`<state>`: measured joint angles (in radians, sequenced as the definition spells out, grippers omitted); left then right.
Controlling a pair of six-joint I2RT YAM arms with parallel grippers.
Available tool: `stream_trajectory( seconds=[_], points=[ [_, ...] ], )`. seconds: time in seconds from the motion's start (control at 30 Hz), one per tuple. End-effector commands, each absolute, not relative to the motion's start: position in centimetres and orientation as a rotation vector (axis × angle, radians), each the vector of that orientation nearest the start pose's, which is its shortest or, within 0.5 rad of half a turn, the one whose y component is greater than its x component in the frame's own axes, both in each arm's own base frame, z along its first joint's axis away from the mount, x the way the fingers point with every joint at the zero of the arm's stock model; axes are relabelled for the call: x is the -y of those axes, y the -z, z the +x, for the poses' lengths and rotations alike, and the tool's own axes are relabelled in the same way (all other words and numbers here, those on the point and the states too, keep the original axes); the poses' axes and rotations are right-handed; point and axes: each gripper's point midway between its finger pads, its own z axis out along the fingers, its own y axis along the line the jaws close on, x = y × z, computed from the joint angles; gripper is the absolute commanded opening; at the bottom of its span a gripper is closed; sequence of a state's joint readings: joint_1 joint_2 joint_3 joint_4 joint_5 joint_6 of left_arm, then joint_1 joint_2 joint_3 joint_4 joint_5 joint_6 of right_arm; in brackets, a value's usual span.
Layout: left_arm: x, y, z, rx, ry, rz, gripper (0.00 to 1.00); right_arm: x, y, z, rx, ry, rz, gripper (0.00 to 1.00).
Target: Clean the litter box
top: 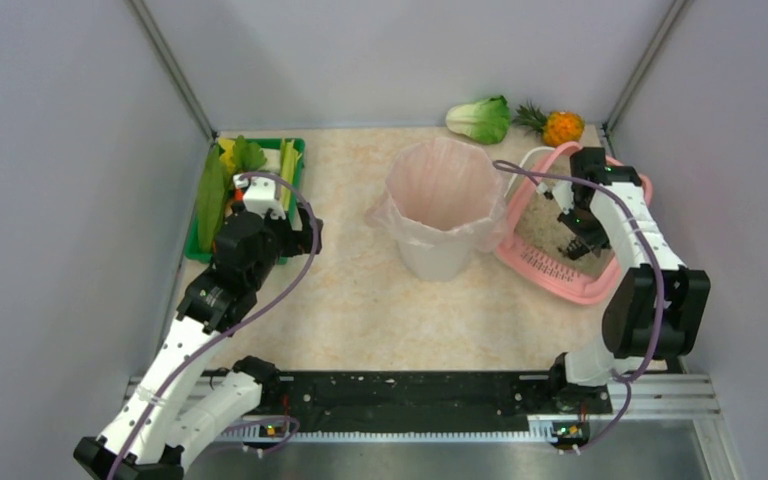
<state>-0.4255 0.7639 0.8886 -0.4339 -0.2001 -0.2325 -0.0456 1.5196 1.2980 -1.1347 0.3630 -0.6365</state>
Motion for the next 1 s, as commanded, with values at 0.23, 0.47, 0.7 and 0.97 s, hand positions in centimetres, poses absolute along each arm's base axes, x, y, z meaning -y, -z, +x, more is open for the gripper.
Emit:
stream_trajectory(
  seconds=[0.23, 0.47, 0.7, 0.97],
  points=[
    [9.2, -30.3, 27.9, -1.799, 0.249, 0.024, 0.99, 6.4, -11.2, 32.9, -2.701, 0.264, -0.742, 0.00],
    [9.0, -30.7, 27.9, -1.795, 0.249, 0.001, 0.99, 5.2, -9.3, 36.1, -2.604, 0.183, -0.771, 0.00],
    [8.5, -30.9, 27.7, -1.792, 0.234, -0.030, 0.99, 4.8, -8.5, 39.3, -2.443, 0.194, -0.921, 0.00],
    [8.1, -31.4, 27.7, -1.789, 0.226, -0.062, 0.99, 2.7, -8.1, 42.7, -2.267, 0.102, -0.885, 0.00]
  ],
)
